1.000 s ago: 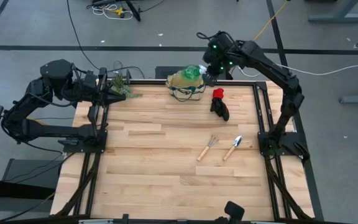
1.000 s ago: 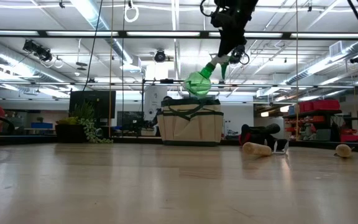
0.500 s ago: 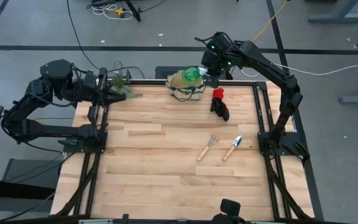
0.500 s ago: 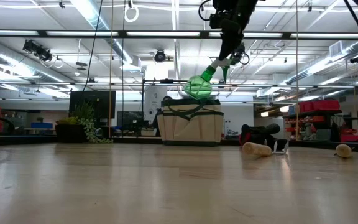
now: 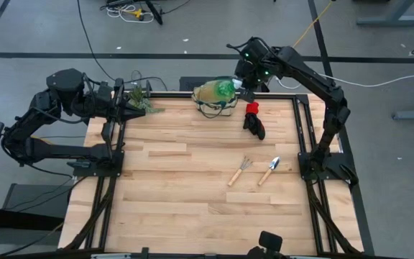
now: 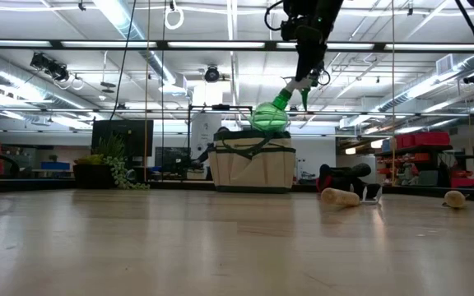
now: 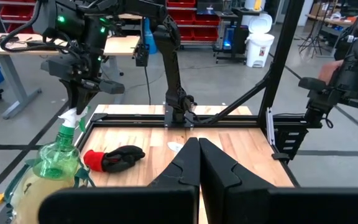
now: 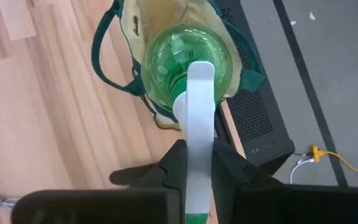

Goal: Pick & Place Garden tools in Gardening bag
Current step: Put the green spray bottle into the white gardening bag

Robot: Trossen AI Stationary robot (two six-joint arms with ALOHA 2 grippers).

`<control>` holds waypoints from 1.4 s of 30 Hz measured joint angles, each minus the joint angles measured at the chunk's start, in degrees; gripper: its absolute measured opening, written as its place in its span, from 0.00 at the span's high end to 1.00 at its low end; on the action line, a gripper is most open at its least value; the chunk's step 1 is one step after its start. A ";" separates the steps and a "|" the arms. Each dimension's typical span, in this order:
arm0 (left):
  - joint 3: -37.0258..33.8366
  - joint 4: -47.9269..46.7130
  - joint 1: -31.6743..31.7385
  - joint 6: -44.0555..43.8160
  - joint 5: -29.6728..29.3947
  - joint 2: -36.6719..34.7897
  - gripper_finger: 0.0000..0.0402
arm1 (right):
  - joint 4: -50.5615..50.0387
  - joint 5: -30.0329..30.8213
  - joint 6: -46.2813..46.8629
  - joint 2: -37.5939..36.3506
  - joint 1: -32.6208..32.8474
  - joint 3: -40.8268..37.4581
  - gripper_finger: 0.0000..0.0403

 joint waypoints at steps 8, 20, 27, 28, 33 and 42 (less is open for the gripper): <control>0.00 0.02 0.00 -0.32 0.00 0.00 0.99 | -0.60 -0.36 0.52 -0.09 0.00 5.61 0.89; 0.00 0.02 0.00 -0.34 0.00 0.00 0.99 | -3.34 -0.61 2.06 0.29 0.00 7.98 0.89; 0.00 0.00 0.00 -0.45 0.00 0.00 0.99 | -4.14 -0.82 0.51 3.48 -0.02 7.88 0.89; 0.00 0.00 0.00 -0.45 0.00 0.00 0.99 | -4.29 -0.40 0.08 4.18 -0.02 7.88 0.89; 0.00 -0.01 0.00 -0.54 -0.02 0.01 0.99 | -4.12 0.61 -2.99 7.13 -0.04 7.88 0.89; 0.00 -0.02 0.00 -0.62 -0.02 0.01 0.99 | -3.98 2.70 -5.94 10.32 -0.05 7.86 0.89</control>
